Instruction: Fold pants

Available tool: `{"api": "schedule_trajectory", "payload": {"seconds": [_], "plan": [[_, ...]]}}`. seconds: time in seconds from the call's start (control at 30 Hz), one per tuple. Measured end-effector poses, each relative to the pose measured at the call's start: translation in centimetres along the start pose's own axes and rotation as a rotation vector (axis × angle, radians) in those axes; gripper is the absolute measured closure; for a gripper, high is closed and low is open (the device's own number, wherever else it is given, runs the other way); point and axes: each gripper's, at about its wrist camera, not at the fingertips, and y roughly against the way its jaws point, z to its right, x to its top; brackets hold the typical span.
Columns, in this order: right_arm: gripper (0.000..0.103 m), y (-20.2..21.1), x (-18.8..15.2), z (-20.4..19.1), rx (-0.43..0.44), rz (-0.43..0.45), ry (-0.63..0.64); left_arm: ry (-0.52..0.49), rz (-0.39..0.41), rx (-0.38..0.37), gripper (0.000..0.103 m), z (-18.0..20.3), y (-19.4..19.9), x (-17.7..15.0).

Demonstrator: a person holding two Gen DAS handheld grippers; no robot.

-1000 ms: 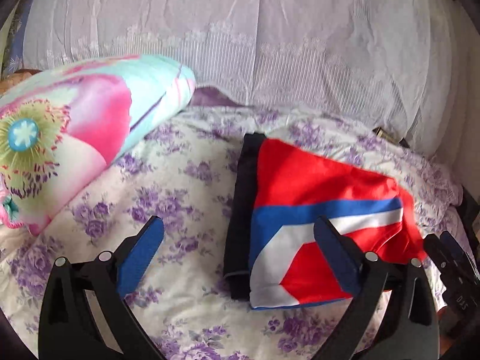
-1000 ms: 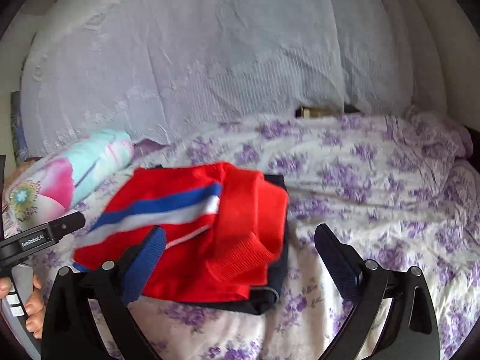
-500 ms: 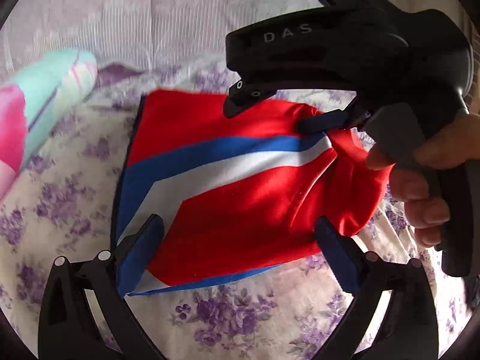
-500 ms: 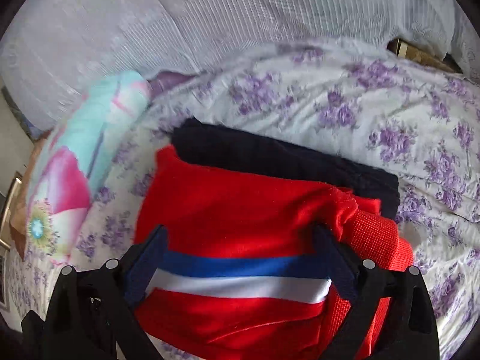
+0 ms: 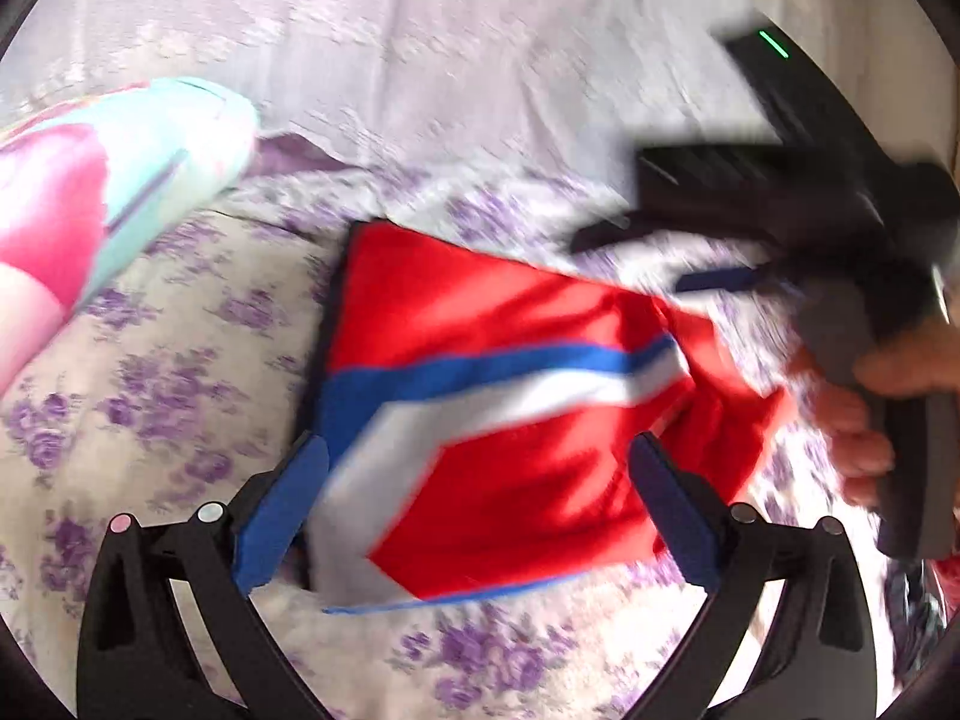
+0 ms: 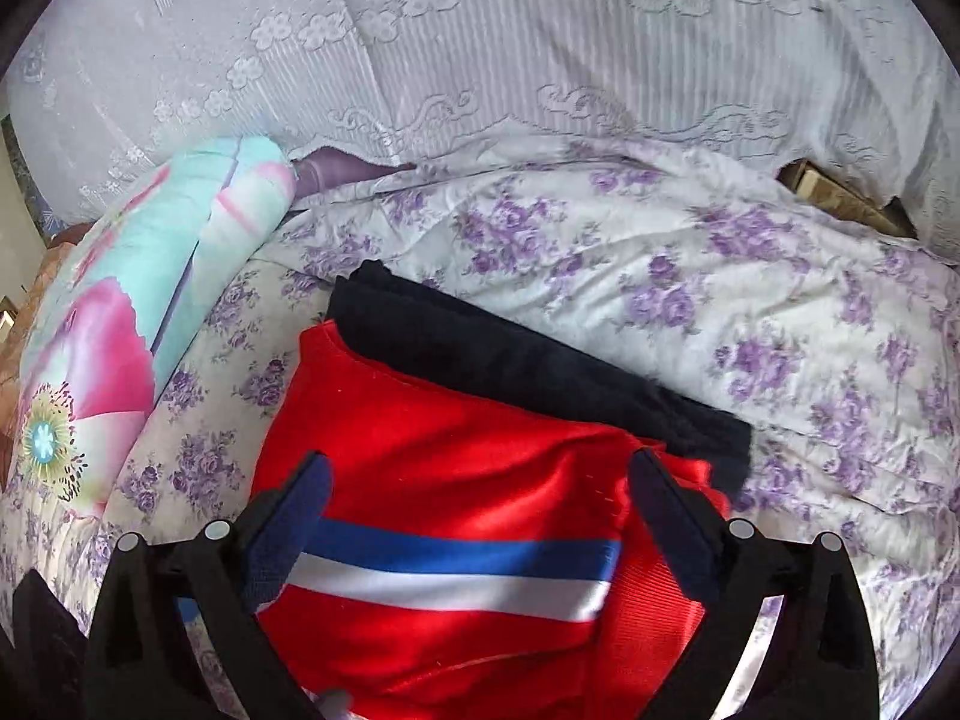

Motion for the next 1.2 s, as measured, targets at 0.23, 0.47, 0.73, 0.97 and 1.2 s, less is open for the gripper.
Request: {"api": "schedule_trajectory", "payload": {"seconds": [0.23, 0.47, 0.73, 0.97, 1.2], "plan": [[0.003, -5.2, -1.7, 3.5, -0.106, -0.073, -0.078, 0.038, -0.148, 0.064, 0.005, -1.6, -3.3, 0.2], [0.004, 3.0, -3.9, 3.5, -0.010, 0.161, -0.055, 0.069, 0.017, 0.063, 0.005, -1.8, 0.0, 0.1], [0.003, -1.4, -12.1, 4.9, 0.061, 0.082, -0.116, -0.097, -0.174, 0.150, 0.004, 1.1, -3.6, -1.0], [0.004, 4.4, -13.9, 8.8, 0.218, 0.414, -0.422, -0.002, 0.047, 0.153, 0.004, -0.1, 0.8, 0.4], [0.006, 5.2, -12.2, 3.0, 0.174, 0.466, -0.065, -0.100, -0.066, 0.101, 0.004, 1.6, -1.5, -0.2]]}}
